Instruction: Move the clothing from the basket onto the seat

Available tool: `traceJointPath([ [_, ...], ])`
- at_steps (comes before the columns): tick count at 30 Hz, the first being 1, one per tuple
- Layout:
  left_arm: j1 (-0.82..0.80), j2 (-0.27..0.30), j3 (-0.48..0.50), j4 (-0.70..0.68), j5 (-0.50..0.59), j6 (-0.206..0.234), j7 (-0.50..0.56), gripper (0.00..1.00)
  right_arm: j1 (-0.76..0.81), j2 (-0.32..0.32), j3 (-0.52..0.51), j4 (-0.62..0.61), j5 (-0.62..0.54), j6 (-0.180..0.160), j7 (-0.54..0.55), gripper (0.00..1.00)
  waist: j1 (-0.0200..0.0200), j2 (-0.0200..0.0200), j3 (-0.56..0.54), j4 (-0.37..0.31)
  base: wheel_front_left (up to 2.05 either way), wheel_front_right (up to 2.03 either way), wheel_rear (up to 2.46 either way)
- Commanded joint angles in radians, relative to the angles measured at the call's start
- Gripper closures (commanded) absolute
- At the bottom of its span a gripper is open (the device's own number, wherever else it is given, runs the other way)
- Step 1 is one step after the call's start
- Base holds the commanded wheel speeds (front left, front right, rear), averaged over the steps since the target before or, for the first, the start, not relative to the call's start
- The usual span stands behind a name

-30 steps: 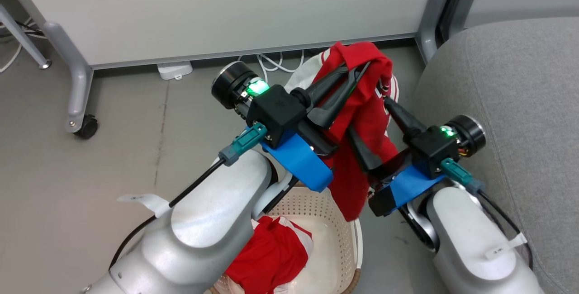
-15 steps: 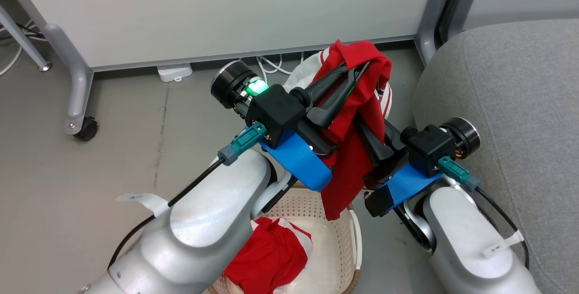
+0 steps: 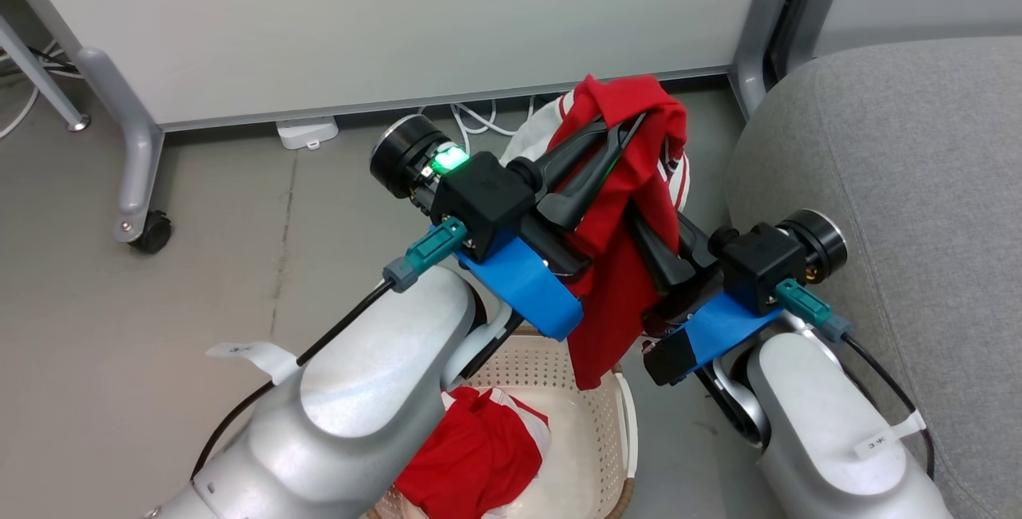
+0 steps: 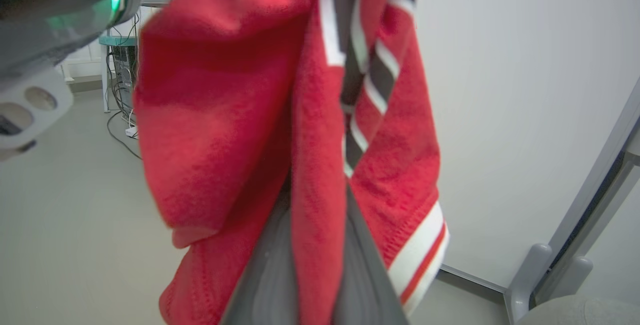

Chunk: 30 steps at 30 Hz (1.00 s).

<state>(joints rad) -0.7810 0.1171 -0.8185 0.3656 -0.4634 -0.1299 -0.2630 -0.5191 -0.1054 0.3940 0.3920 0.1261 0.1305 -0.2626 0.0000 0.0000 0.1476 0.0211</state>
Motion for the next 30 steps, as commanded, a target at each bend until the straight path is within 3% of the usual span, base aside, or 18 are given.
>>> traceJointPath([
  [1, 0.005, -0.001, 0.006, 0.004, -0.001, -0.001, -0.003, 0.41, 0.01, 0.002, -0.003, -0.007, 0.006, 0.0, -0.003, 1.0, 0.0, 0.0, 0.0, 0.001, 0.0, 0.0, 0.0],
  [2, 0.004, -0.002, 0.007, 0.006, -0.001, -0.001, -0.003, 0.0, 0.01, 0.001, -0.004, -0.008, 0.006, 0.0, -0.003, 1.0, 0.0, 0.0, -0.001, 0.001, 0.0, 0.0, 0.0],
  [16, 0.026, 0.005, 0.027, -0.003, 0.027, 0.006, -0.003, 0.0, 0.043, 0.007, -0.14, -0.044, 0.001, 0.0, -0.003, 1.0, 0.0, 0.0, 0.022, -0.005, 0.0, 0.0, 0.0],
  [30, 0.074, 0.02, 0.02, -0.033, 0.069, 0.007, -0.003, 0.0, 0.097, -0.001, -0.289, -0.121, -0.025, 0.0, -0.004, 1.0, 0.0, 0.0, 0.083, -0.121, 0.0, 0.0, 0.0],
])
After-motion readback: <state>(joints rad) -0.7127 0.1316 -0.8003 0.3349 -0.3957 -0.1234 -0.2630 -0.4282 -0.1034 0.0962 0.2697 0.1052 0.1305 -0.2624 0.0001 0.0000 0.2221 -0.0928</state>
